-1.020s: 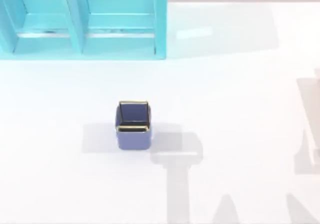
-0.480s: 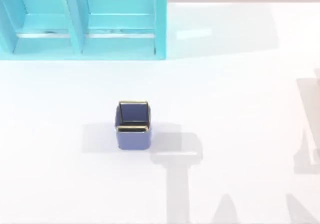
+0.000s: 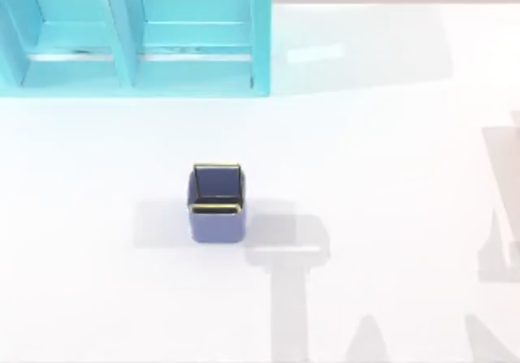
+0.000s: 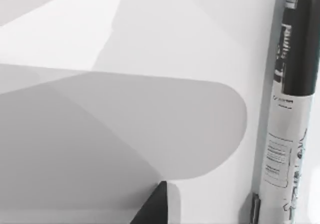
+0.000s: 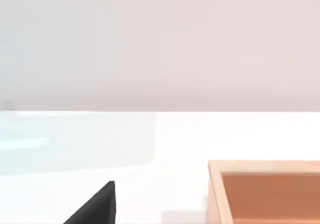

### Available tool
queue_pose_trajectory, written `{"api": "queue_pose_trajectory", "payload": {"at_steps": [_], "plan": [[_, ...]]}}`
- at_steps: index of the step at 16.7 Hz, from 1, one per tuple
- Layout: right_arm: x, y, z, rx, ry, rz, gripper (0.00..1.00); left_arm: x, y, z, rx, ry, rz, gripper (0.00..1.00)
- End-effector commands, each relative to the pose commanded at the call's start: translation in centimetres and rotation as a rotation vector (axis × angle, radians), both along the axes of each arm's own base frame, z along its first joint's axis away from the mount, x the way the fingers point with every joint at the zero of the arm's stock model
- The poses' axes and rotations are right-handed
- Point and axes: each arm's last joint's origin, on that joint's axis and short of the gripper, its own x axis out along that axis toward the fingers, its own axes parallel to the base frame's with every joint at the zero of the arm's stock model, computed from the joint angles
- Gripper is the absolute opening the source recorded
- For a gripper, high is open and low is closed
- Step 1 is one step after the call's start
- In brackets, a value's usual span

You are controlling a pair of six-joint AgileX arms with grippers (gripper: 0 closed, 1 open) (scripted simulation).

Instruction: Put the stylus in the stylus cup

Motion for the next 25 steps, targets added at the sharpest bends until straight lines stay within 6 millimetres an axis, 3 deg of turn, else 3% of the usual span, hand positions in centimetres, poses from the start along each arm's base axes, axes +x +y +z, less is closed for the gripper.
{"api": "queue_pose_trajectory", "payload": {"at_steps": [6,7,14,15,17,20,25], "plan": [[0.0,0.0,0.0,0.0,0.0,0.0,1.0,0.0,0.0,0.0,0.0,0.0,0.0,0.02],[0.0,0.0,0.0,0.0,0.0,0.0,1.0,0.0,0.0,0.0,0.0,0.0,0.0,0.0],[0.0,0.0,0.0,0.0,0.0,0.0,1.0,0.0,0.0,0.0,0.0,0.0,0.0,0.0],[0.0,0.0,0.0,0.0,0.0,0.0,1.0,-1.1,1.3,2.9,0.045,-0.018,0.026,0.0],[0.0,0.0,0.0,0.0,0.0,0.0,1.0,-1.5,1.6,3.3,0.046,-0.019,0.03,0.0],[0.0,0.0,0.0,0.0,0.0,0.0,1.0,-3.6,2.7,5.7,0.05,-0.021,0.036,0.0],[0.0,0.0,0.0,0.0,0.0,0.0,1.0,-10.1,3.2,11.7,0.013,0.015,0.033,0.0]]}}
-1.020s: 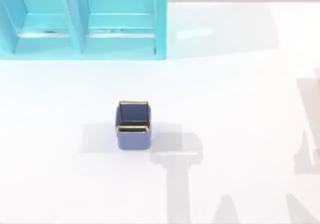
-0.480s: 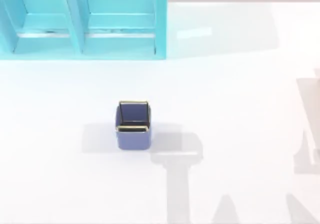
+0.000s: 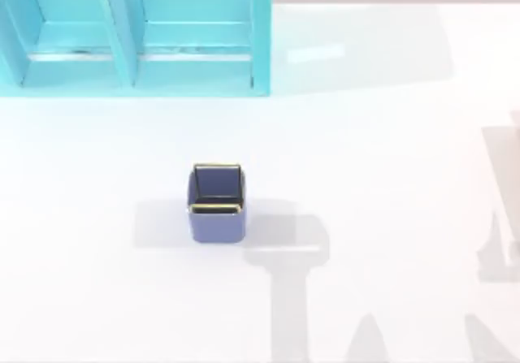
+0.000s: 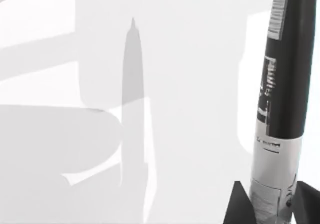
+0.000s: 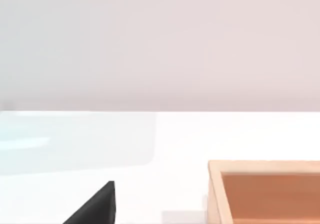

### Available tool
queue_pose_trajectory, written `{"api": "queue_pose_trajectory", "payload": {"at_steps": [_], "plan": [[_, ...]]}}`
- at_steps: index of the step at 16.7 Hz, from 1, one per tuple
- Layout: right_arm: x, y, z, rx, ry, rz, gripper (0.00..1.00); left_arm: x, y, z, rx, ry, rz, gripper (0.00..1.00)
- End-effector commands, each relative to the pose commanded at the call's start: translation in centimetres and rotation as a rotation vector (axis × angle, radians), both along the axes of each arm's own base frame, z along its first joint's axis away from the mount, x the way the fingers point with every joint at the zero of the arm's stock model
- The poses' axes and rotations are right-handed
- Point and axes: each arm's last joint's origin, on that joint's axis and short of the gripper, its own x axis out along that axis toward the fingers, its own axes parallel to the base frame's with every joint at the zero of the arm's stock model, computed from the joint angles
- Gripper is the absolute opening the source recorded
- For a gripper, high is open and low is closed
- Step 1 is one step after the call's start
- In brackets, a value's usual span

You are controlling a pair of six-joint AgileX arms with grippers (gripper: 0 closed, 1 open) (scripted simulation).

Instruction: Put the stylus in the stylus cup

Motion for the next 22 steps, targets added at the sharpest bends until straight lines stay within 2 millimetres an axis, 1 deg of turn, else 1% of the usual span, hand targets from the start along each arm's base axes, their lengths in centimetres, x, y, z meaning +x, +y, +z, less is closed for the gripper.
{"api": "queue_pose_trajectory", "payload": {"at_steps": [3,5,7,12,14,15,17,18,19,20,21,22], "plan": [[0.0,0.0,0.0,0.0,0.0,0.0,1.0,-3.8,-0.8,3.8,0.003,-0.009,-0.003,0.0],[0.0,0.0,0.0,0.0,0.0,0.0,1.0,-5.5,-1.4,5.5,0.024,-0.025,-0.007,0.0],[0.0,0.0,0.0,0.0,0.0,0.0,1.0,-6.1,-1.6,6.2,0.032,-0.032,-0.008,0.0],[0.0,0.0,0.0,0.0,0.0,0.0,1.0,-5.7,-1.7,6.0,0.033,-0.021,-0.011,0.0],[0.0,0.0,0.0,0.0,0.0,0.0,1.0,-4.5,-2.0,5.7,0.045,0.02,-0.009,0.0],[0.0,0.0,0.0,0.0,0.0,0.0,1.0,-3.5,-2.3,5.5,0.055,0.055,-0.008,0.0],[0.0,0.0,0.0,0.0,0.0,0.0,1.0,-0.5,-3.4,4.8,0.09,0.148,-0.01,0.0],[0.0,0.0,0.0,0.0,0.0,0.0,1.0,1.3,-4.4,4.3,0.121,0.203,-0.014,0.0],[0.0,0.0,0.0,0.0,0.0,0.0,1.0,3.3,-5.7,3.8,0.164,0.26,-0.02,0.0],[0.0,0.0,0.0,0.0,0.0,0.0,1.0,5.5,-7.5,3.3,0.221,0.314,-0.028,0.0],[0.0,0.0,0.0,0.0,0.0,0.0,1.0,7.6,-9.8,2.8,0.293,0.362,-0.039,0.0],[0.0,0.0,0.0,0.0,0.0,0.0,1.0,9.5,-12.7,2.3,0.381,0.397,-0.053,0.0]]}}
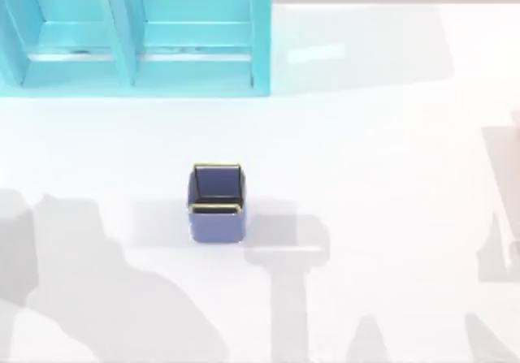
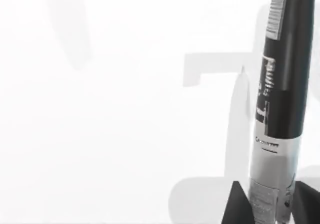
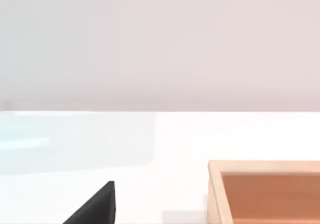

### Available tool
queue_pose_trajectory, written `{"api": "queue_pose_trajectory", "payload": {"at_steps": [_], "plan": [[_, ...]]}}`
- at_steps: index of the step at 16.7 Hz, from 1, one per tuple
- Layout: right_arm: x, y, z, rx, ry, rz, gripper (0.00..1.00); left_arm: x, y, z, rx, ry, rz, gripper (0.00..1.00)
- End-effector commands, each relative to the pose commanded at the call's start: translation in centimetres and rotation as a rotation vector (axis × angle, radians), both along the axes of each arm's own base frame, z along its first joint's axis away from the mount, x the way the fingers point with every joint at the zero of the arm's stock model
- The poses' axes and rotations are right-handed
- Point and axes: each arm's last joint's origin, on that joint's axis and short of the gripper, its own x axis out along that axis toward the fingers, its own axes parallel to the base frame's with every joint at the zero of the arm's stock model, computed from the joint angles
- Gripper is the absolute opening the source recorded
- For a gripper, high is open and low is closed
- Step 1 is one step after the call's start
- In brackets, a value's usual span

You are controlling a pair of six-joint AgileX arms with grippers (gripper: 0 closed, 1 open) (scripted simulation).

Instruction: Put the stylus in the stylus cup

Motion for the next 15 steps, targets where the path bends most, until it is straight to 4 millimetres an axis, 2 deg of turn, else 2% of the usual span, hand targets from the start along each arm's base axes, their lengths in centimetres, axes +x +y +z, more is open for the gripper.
{"api": "queue_pose_trajectory", "payload": {"at_steps": [2,4,6,8,9,10,12,15], "plan": [[0.0,0.0,0.0,0.0,0.0,0.0,1.0,3.1,-7.1,-0.8,0.206,0.027,-0.074,0.0],[0.0,0.0,0.0,0.0,0.0,0.0,1.0,4.5,-15.3,-1.4,0.442,-0.026,-0.161,0.0],[0.0,0.0,0.0,0.0,0.0,0.0,1.0,3.9,-23.6,-1.8,0.664,-0.157,-0.247,0.0],[0.0,0.0,0.0,0.0,0.0,0.0,1.0,1.6,-31.0,-2.0,0.835,-0.347,-0.317,0.0],[0.0,0.0,0.0,0.0,0.0,0.0,1.0,-0.1,-34.1,-1.9,0.897,-0.452,-0.34,0.0],[0.0,0.0,0.0,0.0,0.0,0.0,1.0,-1.8,-36.7,-1.8,0.945,-0.556,-0.358,0.0],[0.0,0.0,0.0,0.0,0.0,0.0,1.0,-5.3,-40.6,-1.6,1.004,-0.745,-0.38,0.0],[0.0,0.0,0.0,0.0,0.0,0.0,1.0,-9.2,-43.7,-1.3,1.048,-0.939,-0.394,0.0]]}}
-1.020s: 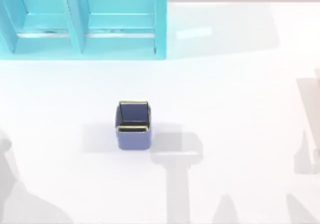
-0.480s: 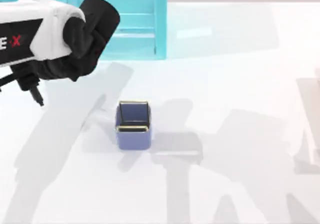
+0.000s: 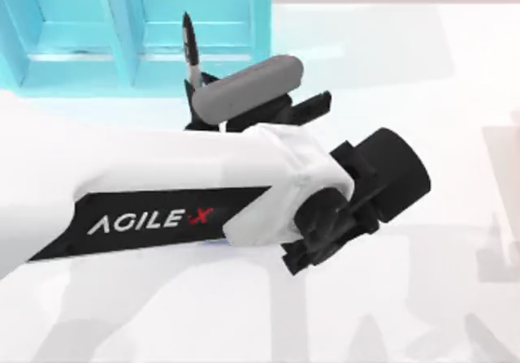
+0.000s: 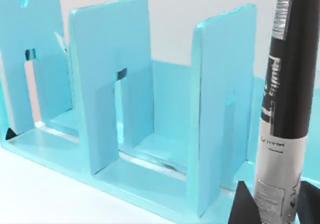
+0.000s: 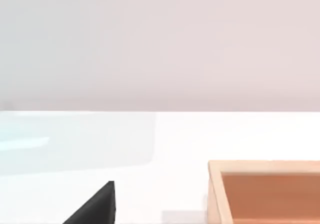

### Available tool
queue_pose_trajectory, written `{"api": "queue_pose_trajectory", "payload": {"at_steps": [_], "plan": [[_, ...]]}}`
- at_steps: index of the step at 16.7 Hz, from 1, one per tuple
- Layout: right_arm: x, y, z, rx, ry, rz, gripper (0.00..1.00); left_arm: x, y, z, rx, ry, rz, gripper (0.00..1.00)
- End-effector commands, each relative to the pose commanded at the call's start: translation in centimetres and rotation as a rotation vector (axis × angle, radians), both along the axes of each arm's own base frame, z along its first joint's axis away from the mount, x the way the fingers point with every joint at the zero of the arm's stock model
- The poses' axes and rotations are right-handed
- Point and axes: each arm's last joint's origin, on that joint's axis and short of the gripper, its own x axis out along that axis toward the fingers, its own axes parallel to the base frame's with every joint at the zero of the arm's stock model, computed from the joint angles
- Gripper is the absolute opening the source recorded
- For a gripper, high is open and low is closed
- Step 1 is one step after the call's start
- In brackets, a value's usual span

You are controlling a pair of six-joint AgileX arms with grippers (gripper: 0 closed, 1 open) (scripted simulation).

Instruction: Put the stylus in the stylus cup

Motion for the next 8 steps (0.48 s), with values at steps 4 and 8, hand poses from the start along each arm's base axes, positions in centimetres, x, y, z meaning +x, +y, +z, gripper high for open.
{"api": "queue_pose_trajectory", "payload": {"at_steps": [4,8], "plan": [[0.0,0.0,0.0,0.0,0.0,0.0,1.0,-1.3,-1.1,-0.1,0.022,-0.068,-0.027,0.0],[0.0,0.0,0.0,0.0,0.0,0.0,1.0,-0.9,-1.1,-1.2,-0.073,-0.066,-0.029,0.0]]}}
